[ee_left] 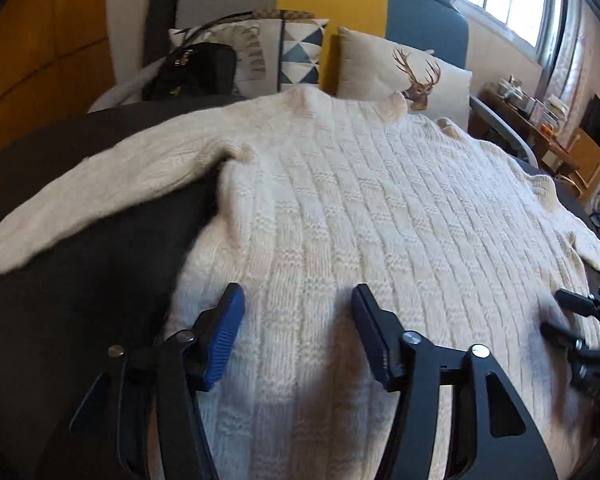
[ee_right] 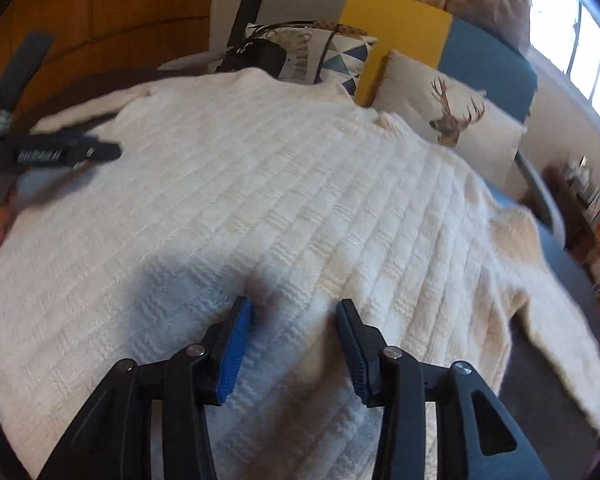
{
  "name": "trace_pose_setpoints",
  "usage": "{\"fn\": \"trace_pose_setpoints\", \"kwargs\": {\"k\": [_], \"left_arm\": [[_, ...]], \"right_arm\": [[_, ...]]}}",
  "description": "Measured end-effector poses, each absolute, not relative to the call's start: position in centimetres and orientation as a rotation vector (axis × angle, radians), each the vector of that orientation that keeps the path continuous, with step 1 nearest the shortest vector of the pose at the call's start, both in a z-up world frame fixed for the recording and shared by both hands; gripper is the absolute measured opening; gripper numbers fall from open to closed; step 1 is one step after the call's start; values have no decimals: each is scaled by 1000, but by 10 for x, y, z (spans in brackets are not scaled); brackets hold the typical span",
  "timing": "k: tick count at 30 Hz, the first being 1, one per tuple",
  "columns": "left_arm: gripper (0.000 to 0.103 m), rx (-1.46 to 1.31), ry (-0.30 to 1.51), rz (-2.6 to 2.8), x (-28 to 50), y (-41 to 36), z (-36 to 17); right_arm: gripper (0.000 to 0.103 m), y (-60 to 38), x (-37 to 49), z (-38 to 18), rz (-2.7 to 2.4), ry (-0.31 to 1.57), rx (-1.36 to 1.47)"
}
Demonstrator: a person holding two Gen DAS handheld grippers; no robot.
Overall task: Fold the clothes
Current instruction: 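Smooth the sweater body flat with both open grippers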
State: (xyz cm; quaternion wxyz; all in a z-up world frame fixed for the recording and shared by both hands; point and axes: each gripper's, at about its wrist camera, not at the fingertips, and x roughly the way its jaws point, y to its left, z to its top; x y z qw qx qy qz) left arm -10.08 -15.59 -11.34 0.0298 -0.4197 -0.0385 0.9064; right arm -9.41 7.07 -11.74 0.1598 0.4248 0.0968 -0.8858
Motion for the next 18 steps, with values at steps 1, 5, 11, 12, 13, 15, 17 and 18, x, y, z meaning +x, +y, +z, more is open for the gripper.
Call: {"fn": "trace_pose_setpoints", "kwargs": {"k": [1, 5, 11, 12, 13, 15, 17, 18], "left_arm": [[68, -1292, -142, 2810, -93, -153, -112], [73, -1239, -157, 2792, -77, -138, -105], [73, -1111, -226, 2829, -123, -134, -76], [73, -1130, -217, 2834, -137, -134, -77], [73, -1156, -203, 2838, -149, -135, -80], [73, -1227, -110, 2845, -167, -134, -95], [73, -1301, -2, 2842, -179, -133, -112], [73, -1315, 16, 2833, -180, -134, -116]], "right_arm": [[45, 79, -97, -118, -2513, 225, 1218], [45, 96, -105, -116, -2432, 134, 1241], [45, 142, -117, -83, -2669, -231, 1188], [45, 145, -125, -86, -2719, -202, 1236], [45, 148, -134, -90, -2761, -169, 1279], [45, 153, -152, -102, -2808, -108, 1348], [44, 159, -164, -118, -2794, -100, 1418], [44, 163, -168, -124, -2789, -90, 1429]]}}
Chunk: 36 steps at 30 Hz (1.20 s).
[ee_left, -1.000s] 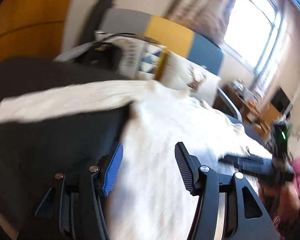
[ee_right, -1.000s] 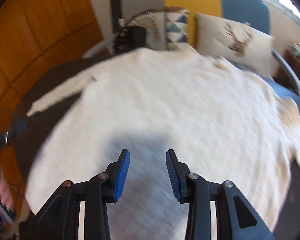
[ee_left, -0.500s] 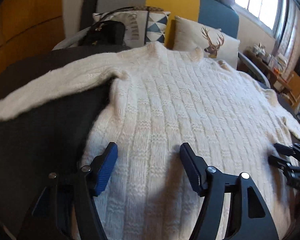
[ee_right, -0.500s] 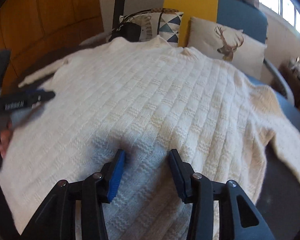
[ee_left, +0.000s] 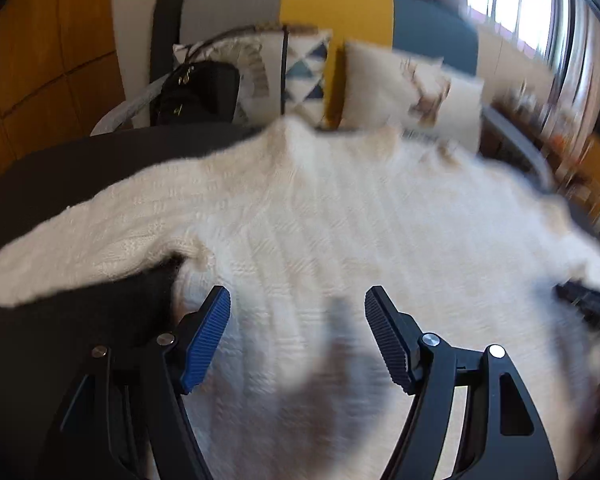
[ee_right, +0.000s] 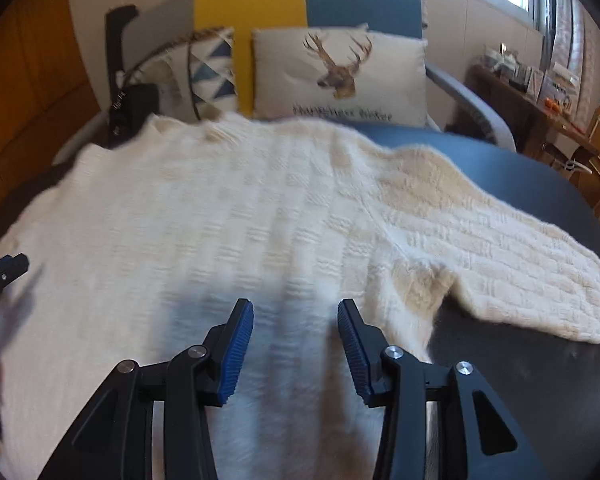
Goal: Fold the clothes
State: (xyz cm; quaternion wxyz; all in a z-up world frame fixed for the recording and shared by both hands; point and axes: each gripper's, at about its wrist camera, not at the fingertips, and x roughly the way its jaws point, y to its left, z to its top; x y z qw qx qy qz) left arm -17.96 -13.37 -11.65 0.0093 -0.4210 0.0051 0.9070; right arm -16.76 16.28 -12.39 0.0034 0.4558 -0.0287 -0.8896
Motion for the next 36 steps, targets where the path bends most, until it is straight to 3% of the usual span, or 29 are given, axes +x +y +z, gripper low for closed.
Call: {"fn": "trace_pose_setpoints", "kwargs": {"k": [3, 8, 12, 15, 19, 23, 28, 36], "left_arm": [[82, -1347, 46, 2805, -180, -134, -126], [89, -1358, 130, 2832, -180, -126, -126], [91, -1359, 84, 2829, -180, -131, -128], [91, -1353, 88, 2833, -180, -130, -128], [91, -1345, 76, 2833, -179, -131, -128], [92, -1338, 77, 2837, -179, -130, -129], [93, -1332, 68, 2839, -180, -131, -130], [93, -1331, 64, 2841, -180, -130, -130]], "right_arm": [[44, 171, -166, -127, -2808, 9, 1394], [44, 185, -170, -124, -2830, -2, 1394], [44, 182, -171, -108, -2794, -106, 1414], [45, 175, -174, -84, -2813, -251, 1264], [45, 151, -219, -86, -2822, -140, 1341], [46, 151, -252, -109, -2862, -198, 1475], [50, 141, -254, -113, -2949, -64, 1434], [57, 142, -259, -109, -2985, -18, 1457]]}}
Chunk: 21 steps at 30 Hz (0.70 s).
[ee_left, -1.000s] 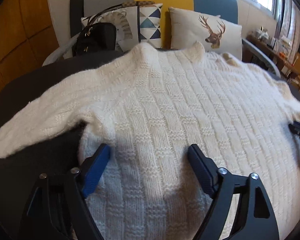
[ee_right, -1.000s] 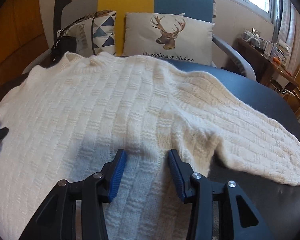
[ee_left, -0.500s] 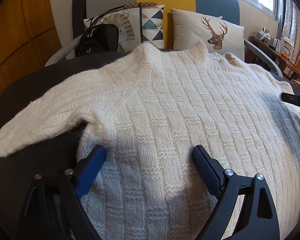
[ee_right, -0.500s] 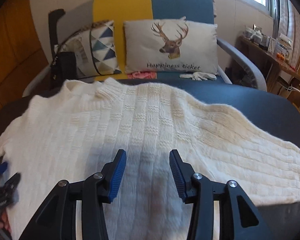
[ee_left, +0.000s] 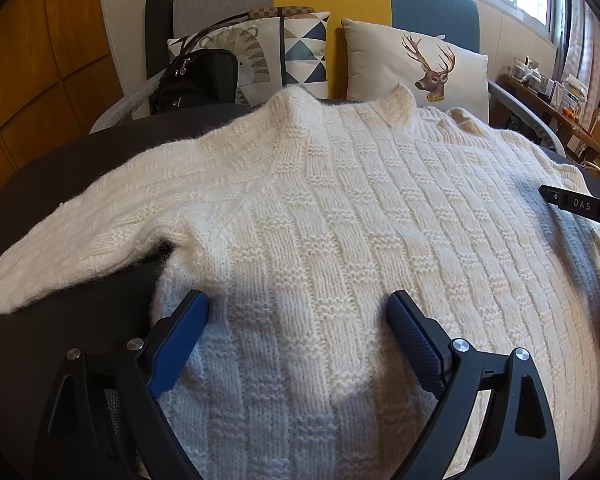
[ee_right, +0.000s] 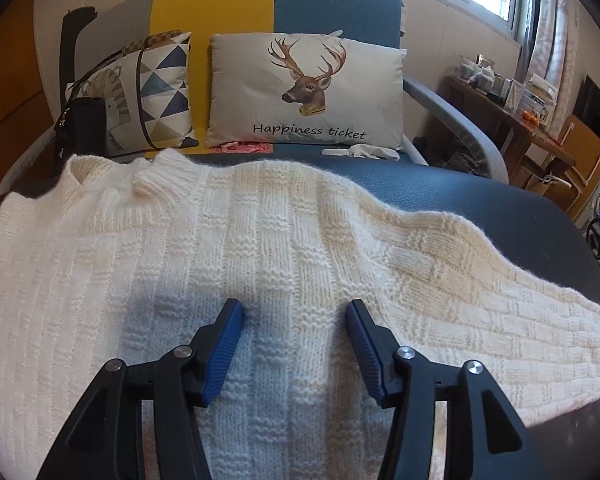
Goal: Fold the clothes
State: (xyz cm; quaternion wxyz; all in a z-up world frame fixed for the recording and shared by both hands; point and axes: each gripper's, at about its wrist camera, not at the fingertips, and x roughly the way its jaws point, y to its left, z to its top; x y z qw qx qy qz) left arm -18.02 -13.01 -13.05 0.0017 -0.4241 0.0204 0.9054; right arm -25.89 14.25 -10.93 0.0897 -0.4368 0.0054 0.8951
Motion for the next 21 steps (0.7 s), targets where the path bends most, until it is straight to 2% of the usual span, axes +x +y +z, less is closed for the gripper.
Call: {"fn": "trace_pose_setpoints", "kwargs": {"k": [4, 12, 16, 21], "left_arm": [[93, -1330, 63, 2841, -180, -131, -131], [93, -1325, 62, 2841, -180, -131, -131], [93, -1319, 63, 2843, -179, -132, -131], [93, -1316, 62, 2844, -179, -132, -132]], "right_arm": [[64, 149, -263, -110, 2664, 22, -1298], [66, 152, -266, -112, 2675, 9, -1292], [72, 158, -274, -111, 2690, 11, -1318], [72, 161, -256, -89, 2737, 65, -1399]]}}
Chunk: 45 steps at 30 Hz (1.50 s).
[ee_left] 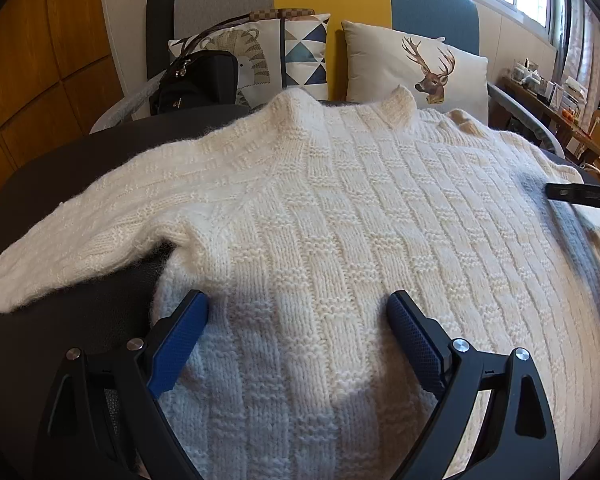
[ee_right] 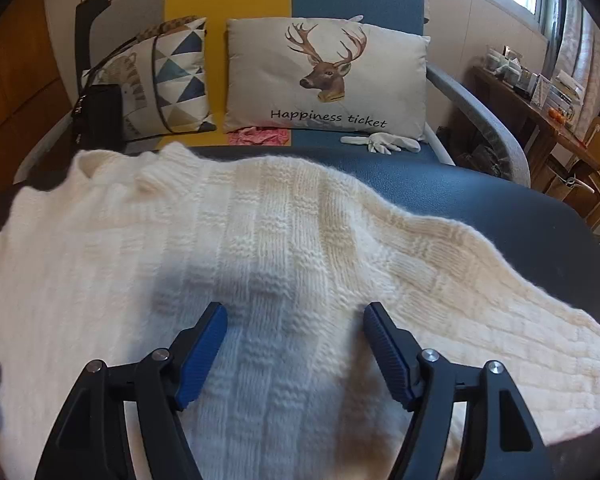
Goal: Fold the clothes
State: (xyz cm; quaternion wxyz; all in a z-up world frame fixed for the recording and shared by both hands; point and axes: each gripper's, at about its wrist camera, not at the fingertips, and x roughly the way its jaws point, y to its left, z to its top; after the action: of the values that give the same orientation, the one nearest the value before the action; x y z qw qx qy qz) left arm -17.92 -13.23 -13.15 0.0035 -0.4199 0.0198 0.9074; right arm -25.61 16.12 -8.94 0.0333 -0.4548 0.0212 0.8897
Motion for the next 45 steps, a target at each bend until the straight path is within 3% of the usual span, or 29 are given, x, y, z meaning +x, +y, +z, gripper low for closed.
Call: {"fn": "trace_pose_setpoints", "kwargs": {"k": [4, 8, 15, 18, 21, 26, 30, 32, 39, 45], "left_arm": [[93, -1317, 61, 2843, -180, -132, -131], [93, -1319, 57, 2840, -179, -132, -131], [93, -1323, 55, 2836, -180, -132, -130], [93, -1332, 76, 2838, -181, -131, -130], [93, -1350, 109, 2840, -181, -129, -128], [93, -1387, 134, 2847, -175, -127, -125], [93, -1378, 131, 2844, -169, -127, -125], [93, -1374, 90, 2832, -169, -131, -125], [93, -1385, 91, 2832, -163, -131, -122], [93, -1362, -12, 2851, -186, -122, -109]], "right_arm": [[72, 145, -194, -72, 2868, 295, -1322], [72, 120, -142, -94, 2832, 396, -1392], [71, 130, -110, -106, 2810, 91, -1384], [71, 152, -111, -105, 2831, 205, -1406], [72, 147, -115, -96, 2857, 148, -1456], [72, 154, -126, -55, 3010, 448, -1254], [72, 152, -163, -72, 2922, 571, -1358], [72, 147, -176, -90, 2865, 527, -1414], [72, 129, -158, -103, 2863, 83, -1441], [71, 131, -171, -74, 2937, 192, -1391]]}}
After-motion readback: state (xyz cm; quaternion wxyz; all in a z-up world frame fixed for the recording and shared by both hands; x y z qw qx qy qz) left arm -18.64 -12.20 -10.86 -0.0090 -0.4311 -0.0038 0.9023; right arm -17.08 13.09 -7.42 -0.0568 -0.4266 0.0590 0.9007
